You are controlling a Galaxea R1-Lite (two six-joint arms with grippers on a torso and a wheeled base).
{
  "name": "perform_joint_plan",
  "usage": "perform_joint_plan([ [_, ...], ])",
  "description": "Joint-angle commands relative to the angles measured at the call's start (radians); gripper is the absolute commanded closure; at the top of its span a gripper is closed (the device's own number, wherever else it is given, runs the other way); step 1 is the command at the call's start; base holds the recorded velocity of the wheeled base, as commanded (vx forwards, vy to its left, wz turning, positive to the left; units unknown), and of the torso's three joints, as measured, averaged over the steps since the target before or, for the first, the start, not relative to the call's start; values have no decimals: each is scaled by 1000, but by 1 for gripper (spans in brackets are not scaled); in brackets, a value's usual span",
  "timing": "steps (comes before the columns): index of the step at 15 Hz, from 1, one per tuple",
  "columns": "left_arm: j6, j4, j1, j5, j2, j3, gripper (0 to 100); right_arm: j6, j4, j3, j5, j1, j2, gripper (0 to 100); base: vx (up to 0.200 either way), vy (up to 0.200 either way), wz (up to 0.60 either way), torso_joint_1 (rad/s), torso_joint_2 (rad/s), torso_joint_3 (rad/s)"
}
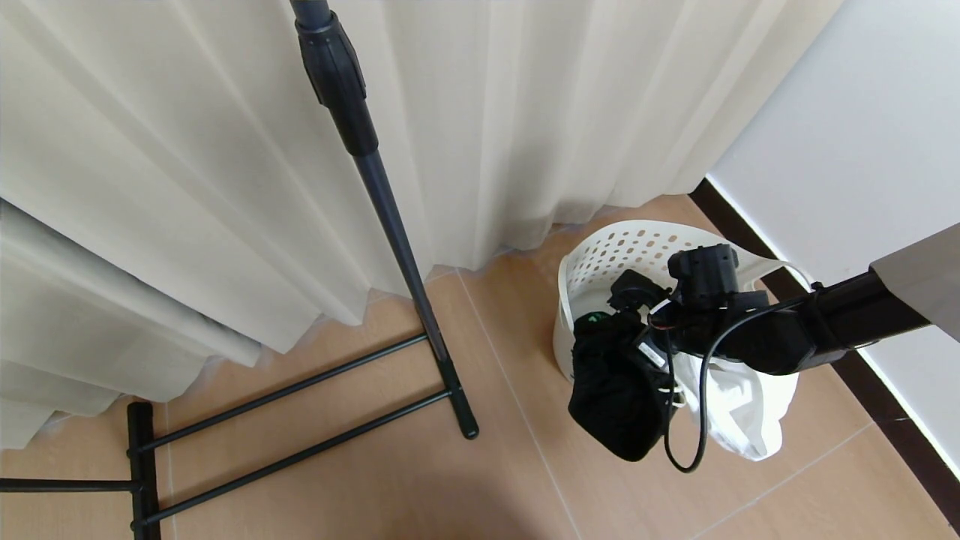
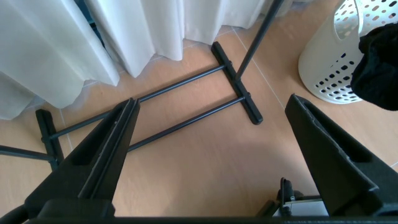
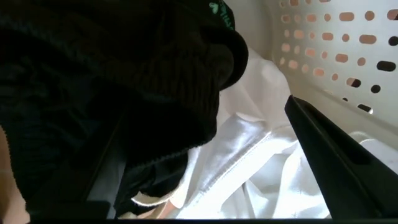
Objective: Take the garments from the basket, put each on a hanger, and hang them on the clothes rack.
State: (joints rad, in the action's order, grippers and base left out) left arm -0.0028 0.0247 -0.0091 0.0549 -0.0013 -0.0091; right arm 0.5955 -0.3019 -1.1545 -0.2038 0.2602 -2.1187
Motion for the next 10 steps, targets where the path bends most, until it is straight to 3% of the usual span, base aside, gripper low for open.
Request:
perform_joint_plan([
  [1,0,0,0,0,1,0,0,-13,0,-21,4,-1,-26,0,0,0,0,0,0,0],
  [2,0,0,0,0,1,0,0,-14,-2,-27,4,-1,-26,0,0,0,0,0,0,0],
  [3,0,1,0,0,1,0,0,-23,0,-31,4,-1,-26,100,0,0,0,0,0,0],
  [7,0,0,0,0,1,0,0,-103,-2,-24,27,-1,-18,100,0,0,0,0,0,0],
  [9,0,0,0,0,1,0,0,-198,-5,-2,40,5,23,100,0,0,0,0,0,0],
  [10,0,1,0,0,1,0,0,-249,-52,65,40,13,112,100,0,0,0,0,0,0],
])
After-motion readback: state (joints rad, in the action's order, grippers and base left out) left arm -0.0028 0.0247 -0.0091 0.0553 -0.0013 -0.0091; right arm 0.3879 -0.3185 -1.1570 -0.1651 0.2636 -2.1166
